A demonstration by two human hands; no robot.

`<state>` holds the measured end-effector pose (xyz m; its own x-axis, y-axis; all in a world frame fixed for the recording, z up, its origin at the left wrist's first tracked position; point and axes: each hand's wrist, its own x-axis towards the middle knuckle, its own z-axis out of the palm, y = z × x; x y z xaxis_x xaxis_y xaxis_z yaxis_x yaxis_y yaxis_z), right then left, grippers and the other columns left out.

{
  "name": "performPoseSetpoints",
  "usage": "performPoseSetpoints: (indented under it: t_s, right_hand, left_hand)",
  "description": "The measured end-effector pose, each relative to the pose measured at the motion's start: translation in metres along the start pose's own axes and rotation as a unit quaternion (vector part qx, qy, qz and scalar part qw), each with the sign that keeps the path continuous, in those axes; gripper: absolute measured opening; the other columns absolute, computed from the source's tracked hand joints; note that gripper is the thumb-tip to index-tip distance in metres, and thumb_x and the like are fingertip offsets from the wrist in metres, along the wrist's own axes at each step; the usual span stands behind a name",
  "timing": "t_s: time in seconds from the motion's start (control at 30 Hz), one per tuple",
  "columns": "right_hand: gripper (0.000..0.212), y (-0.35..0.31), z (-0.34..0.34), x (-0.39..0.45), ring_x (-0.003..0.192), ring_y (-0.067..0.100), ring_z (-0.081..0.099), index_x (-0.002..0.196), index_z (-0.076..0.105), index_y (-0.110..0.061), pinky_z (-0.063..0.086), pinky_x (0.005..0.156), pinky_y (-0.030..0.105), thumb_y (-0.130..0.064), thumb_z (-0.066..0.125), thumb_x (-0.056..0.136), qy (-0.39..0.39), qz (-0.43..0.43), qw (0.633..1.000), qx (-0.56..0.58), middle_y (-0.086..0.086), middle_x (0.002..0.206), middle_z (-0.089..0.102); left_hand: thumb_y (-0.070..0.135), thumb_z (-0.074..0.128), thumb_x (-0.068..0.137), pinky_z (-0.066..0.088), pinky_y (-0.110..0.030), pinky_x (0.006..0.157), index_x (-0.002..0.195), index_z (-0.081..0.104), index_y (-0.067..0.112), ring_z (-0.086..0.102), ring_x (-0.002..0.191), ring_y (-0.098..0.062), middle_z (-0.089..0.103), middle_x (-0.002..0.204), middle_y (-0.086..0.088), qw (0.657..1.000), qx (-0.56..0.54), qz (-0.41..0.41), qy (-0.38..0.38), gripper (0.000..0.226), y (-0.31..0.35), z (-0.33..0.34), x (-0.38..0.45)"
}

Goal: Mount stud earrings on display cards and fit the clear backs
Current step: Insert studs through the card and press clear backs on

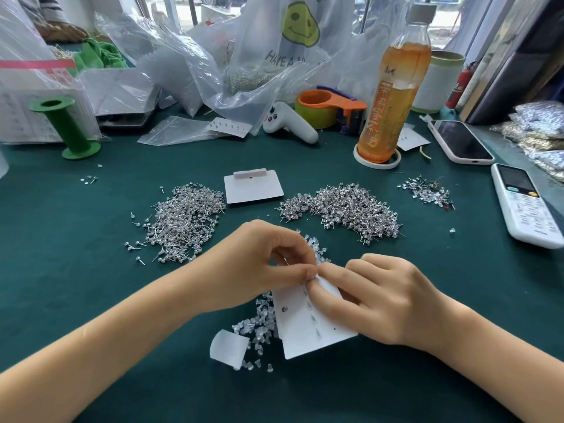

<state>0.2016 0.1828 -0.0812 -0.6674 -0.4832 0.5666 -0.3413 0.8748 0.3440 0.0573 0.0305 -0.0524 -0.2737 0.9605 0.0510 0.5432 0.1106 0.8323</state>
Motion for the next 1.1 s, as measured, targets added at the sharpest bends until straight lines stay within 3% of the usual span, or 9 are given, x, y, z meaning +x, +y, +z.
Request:
performPoseSetpoints:
  t_s: [0.53,0.63,0.7,0.77,0.83,0.87,0.9,0.97,1.1]
  right_hand:
    - [0.015,0.0,-0.001,0.001,0.046,0.021,0.046,0.085,0.075,-0.009,0.04,0.04,0.028,0.0,0.072,0.074,0.022,-0.005,1.0,-0.007,0.011,0.075,0.069]
    - [0.014,0.002,0.0,0.001,0.048,0.022,0.049,0.085,0.075,-0.007,0.042,0.041,0.028,0.003,0.07,0.076,0.035,0.018,0.999,0.009,0.011,0.081,0.071]
    - [0.018,0.003,0.001,0.003,0.054,0.022,0.059,0.086,0.075,-0.008,0.049,0.048,0.027,0.007,0.068,0.078,0.053,0.081,0.991,0.093,0.008,0.086,0.073]
    - [0.028,0.002,-0.002,0.01,0.052,0.009,0.057,0.087,0.073,-0.026,0.045,0.05,0.017,0.001,0.073,0.078,0.1,0.246,0.936,0.231,-0.008,0.073,0.07]
    - [0.022,0.001,-0.004,0.016,0.04,0.005,0.045,0.075,0.067,-0.032,0.032,0.042,0.008,-0.012,0.075,0.081,0.14,0.447,0.802,0.37,-0.013,0.055,0.062]
    - [0.017,0.002,-0.004,0.018,0.035,0.003,0.042,0.073,0.065,-0.027,0.03,0.039,0.008,-0.014,0.074,0.081,0.141,0.509,0.732,0.43,-0.012,0.05,0.061]
    - [0.011,0.002,-0.005,0.02,0.034,0.002,0.045,0.076,0.066,-0.021,0.031,0.038,0.01,-0.014,0.073,0.081,0.136,0.539,0.681,0.476,-0.01,0.05,0.062]
    - [0.005,0.002,-0.005,0.023,0.043,0.011,0.059,0.083,0.067,-0.014,0.037,0.037,0.017,-0.01,0.07,0.081,0.132,0.559,0.623,0.531,-0.003,0.063,0.071]
    - [0.011,-0.005,-0.003,0.031,0.06,0.012,0.067,0.092,0.069,-0.01,0.051,0.046,0.022,-0.003,0.066,0.084,0.129,0.568,0.555,0.594,0.004,0.08,0.075]
  left_hand:
    - [0.015,0.073,0.082,0.052,-0.037,0.074,0.082,0.073,0.019,0.063,0.073,-0.009,0.071,0.077,0.009,0.999,0.033,0.007,0.009,0.004,0.005,-0.001,0.001]
    - [0.019,0.073,0.083,0.052,-0.04,0.071,0.083,0.073,0.019,0.064,0.072,-0.014,0.071,0.077,0.006,0.999,0.031,0.013,0.019,0.0,0.005,-0.001,0.0]
    - [0.033,0.069,0.084,0.052,-0.048,0.069,0.084,0.073,0.022,0.064,0.073,-0.025,0.071,0.077,-0.001,0.998,0.007,0.011,0.067,0.012,0.006,-0.001,0.002]
    - [0.051,0.057,0.087,0.048,-0.055,0.068,0.086,0.071,0.029,0.061,0.074,-0.037,0.069,0.083,-0.015,0.986,-0.027,0.003,0.164,0.026,0.006,-0.004,0.005]
    - [0.048,0.049,0.09,0.048,-0.05,0.076,0.095,0.067,0.036,0.063,0.082,-0.031,0.07,0.092,-0.007,0.967,-0.027,0.008,0.254,0.022,0.005,-0.007,0.007]
    - [0.045,0.05,0.089,0.05,-0.041,0.084,0.105,0.063,0.036,0.064,0.089,-0.019,0.069,0.101,0.003,0.962,0.002,0.019,0.272,0.023,0.004,-0.006,0.006]
    - [0.046,0.054,0.088,0.048,-0.027,0.09,0.117,0.059,0.032,0.06,0.1,-0.005,0.064,0.113,0.01,0.962,0.055,0.037,0.265,0.033,0.006,-0.004,0.005]
    - [0.051,0.064,0.081,0.034,-0.007,0.098,0.135,0.047,0.023,0.045,0.117,0.005,0.051,0.128,0.015,0.96,0.158,0.069,0.222,0.063,0.006,0.005,0.003]
    - [0.048,0.07,0.073,0.03,-0.006,0.099,0.142,0.04,0.014,0.041,0.119,-0.003,0.043,0.127,0.013,0.952,0.201,0.081,0.218,0.082,0.006,0.017,0.004]
